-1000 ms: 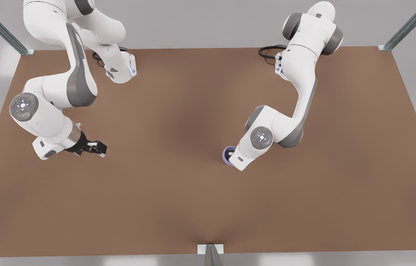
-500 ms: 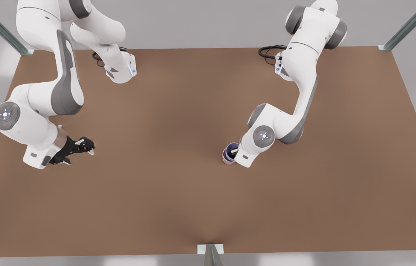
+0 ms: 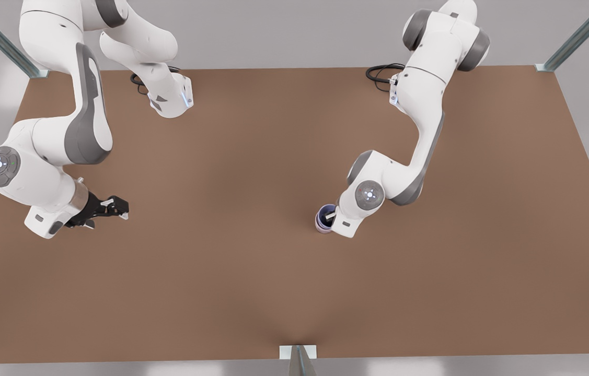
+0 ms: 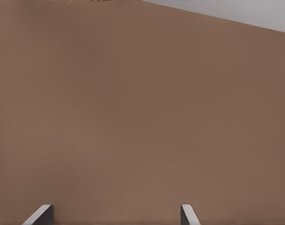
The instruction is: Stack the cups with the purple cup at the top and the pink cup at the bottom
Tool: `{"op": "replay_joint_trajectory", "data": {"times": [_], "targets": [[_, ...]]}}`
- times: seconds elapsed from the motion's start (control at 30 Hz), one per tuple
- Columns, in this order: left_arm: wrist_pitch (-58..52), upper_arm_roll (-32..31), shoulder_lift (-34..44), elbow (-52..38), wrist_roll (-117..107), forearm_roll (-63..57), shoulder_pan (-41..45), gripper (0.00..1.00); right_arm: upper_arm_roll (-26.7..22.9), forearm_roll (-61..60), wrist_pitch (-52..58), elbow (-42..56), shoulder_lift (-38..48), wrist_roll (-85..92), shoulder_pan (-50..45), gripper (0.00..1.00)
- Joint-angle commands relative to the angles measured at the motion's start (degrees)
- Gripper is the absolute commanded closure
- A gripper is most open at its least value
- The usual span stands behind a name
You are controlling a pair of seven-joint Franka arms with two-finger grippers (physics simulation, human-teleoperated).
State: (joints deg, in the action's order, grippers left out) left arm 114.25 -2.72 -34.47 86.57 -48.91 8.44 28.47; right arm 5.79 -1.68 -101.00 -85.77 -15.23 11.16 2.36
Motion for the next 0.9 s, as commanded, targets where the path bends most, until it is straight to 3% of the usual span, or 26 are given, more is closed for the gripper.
{"op": "replay_joint_trajectory", "data": {"times": [0.0,0.03,0.07,0.1,0.4,0.57,0.87], "targets": [[3.1,0.0,0.0,0.7,-3.0,0.1,0.1,0.79,0.0,-0.2,-0.2,0.1,0.0,-5.2,0.0,0.00],[3.1,0.0,0.0,0.9,-2.9,0.1,0.1,0.66,0.0,-0.1,-0.1,0.3,0.1,-8.7,-0.1,0.00],[3.0,0.0,0.0,1.2,-2.9,0.0,0.1,0.26,0.0,-0.1,-0.1,0.3,0.0,-8.7,0.0,0.00],[3.1,0.0,0.0,1.3,-2.8,-0.3,0.1,0.00,0.0,-0.2,0.1,0.3,0.1,-8.7,0.0,0.00],[2.0,0.1,1.0,1.6,-2.8,-0.4,0.0,0.00,0.0,-0.2,0.3,0.0,0.0,-8.7,0.0,0.00],[-0.7,0.0,2.5,1.5,-3.3,0.0,-0.2,0.00,0.2,-0.3,0.3,0.2,0.0,-22.2,-0.4,0.00],[-3.0,0.0,3.4,1.5,-3.4,0.1,0.1,0.00,0.2,-0.3,0.4,0.0,0.0,-21.5,-0.1,0.00]]}}
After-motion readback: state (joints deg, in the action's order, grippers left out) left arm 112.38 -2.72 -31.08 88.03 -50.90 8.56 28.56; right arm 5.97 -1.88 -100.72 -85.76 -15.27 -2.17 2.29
